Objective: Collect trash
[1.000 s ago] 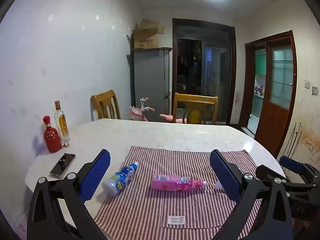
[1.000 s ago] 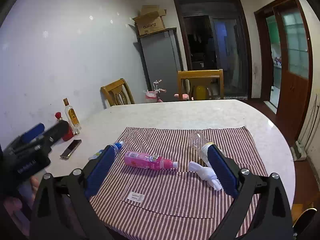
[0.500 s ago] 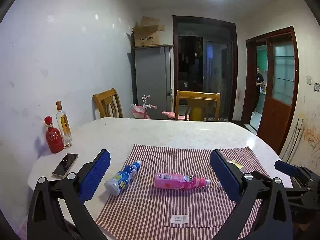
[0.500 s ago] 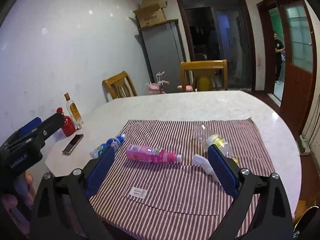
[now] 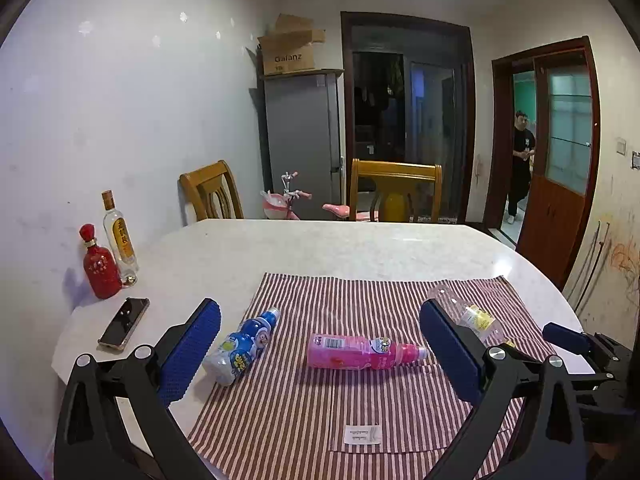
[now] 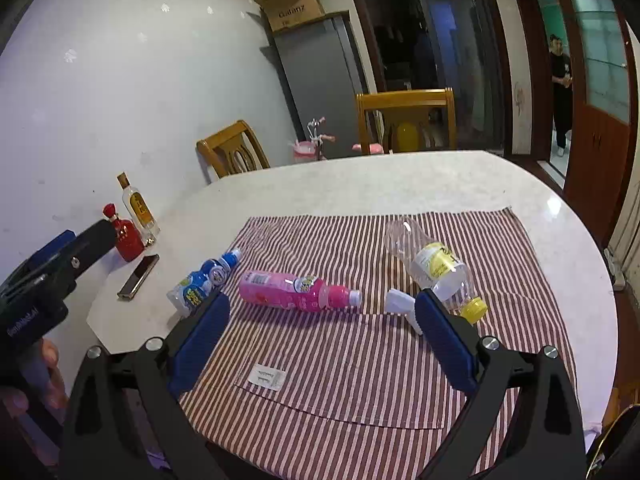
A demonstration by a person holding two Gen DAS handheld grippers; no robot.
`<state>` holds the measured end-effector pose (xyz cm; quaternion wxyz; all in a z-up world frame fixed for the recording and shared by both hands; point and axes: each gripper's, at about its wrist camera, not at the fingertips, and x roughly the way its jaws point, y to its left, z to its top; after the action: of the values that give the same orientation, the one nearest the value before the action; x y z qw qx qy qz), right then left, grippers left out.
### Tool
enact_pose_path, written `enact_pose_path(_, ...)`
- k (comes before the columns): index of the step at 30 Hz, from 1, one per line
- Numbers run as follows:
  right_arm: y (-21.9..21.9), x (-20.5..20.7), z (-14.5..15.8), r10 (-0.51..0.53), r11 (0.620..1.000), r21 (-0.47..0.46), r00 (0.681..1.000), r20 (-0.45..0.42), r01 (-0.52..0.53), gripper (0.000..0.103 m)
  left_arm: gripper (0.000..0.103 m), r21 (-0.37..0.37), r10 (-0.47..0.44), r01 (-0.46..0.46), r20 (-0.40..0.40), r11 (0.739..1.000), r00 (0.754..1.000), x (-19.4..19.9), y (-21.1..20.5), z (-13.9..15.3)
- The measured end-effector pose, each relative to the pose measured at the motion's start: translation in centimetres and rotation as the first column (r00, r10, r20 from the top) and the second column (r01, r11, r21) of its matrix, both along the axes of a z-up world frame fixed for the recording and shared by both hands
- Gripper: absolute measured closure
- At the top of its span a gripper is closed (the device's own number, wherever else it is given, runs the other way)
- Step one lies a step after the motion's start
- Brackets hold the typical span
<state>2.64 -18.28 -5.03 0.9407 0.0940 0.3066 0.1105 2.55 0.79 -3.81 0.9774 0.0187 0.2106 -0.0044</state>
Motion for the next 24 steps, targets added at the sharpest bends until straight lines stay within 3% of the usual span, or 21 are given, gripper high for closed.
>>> enact_pose_path(5,-0.4,1.4,-1.5,0.001,1.0,-0.001,0.996,-0.09,-0.001,0.009,0.006,0.017,0.006,-0.005,-0.061,1.0,0.998,1.6,-0.2,-1.3)
enact_pose_path(10,-2.8,3.6,-3.0,-0.049,0.998,-0.054,0.987,-0.153,0.041,0.009,0.006,0.045,0.013,-0.005,-0.181,0.999,0.983,4.2,-0.4,-4.6)
enact_pose_path(13,-5.2,6.7,-3.7,-0.083,0.991,-0.123,0.976,-0.203,0.058,0.009,0.006,0.041,-0.004,0.015,-0.255,0.999,0.967,5.6,-0.7,-6.6)
enact_pose_path(16,-6.7,11.9,-5.0,-0.07,0.976,-0.216,0.959,-0.275,0.01,0.009,0.006,0.029,-0.025,0.035,-0.317,0.999,0.948,6.7,-1.2,-8.3)
enact_pose_path(20,-6.0,19.2,-8.9,0.018,0.962,-0.237,0.898,-0.44,-0.135,0.011,0.006,0.041,-0.03,0.05,-0.385,0.998,0.922,8.4,-1.9,-10.1)
enact_pose_path(24,-5.5,22.9,-12.9,0.04,0.949,-0.237,0.822,-0.569,-0.21,0.032,0.006,0.071,-0.017,0.053,-0.427,0.996,0.904,10.1,-1.7,-11.3)
